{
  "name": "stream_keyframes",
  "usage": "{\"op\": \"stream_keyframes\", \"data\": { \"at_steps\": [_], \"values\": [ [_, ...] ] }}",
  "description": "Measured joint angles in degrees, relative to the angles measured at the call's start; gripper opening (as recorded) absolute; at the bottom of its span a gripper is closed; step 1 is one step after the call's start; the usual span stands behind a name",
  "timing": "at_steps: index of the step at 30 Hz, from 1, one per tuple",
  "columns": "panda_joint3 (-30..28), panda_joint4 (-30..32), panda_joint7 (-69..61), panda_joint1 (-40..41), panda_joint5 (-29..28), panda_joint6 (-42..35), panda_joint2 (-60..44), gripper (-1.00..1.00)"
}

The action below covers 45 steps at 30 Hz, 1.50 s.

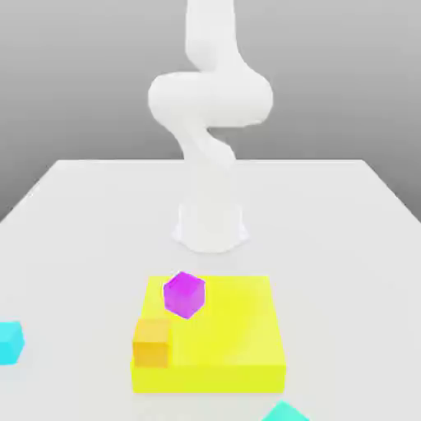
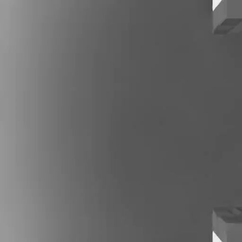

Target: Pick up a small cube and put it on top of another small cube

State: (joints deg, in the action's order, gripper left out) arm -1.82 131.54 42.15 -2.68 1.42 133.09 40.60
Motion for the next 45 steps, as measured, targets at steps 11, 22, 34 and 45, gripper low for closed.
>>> {"op": "stream_keyframes", "data": {
  "at_steps": [11,22,34,45],
  "values": [
    [-5.32,-1.11,-17.33,-8.97,7.64,5.62,-23.35,0.00],
    [-4.56,-2.05,-31.15,-12.54,10.55,11.64,-45.79,0.00],
    [-3.45,-3.93,-36.54,-13.49,4.72,22.84,-69.04,0.00],
    [-4.05,-3.16,-36.05,-13.95,3.96,19.93,-65.48,-1.00]
  ]
}}
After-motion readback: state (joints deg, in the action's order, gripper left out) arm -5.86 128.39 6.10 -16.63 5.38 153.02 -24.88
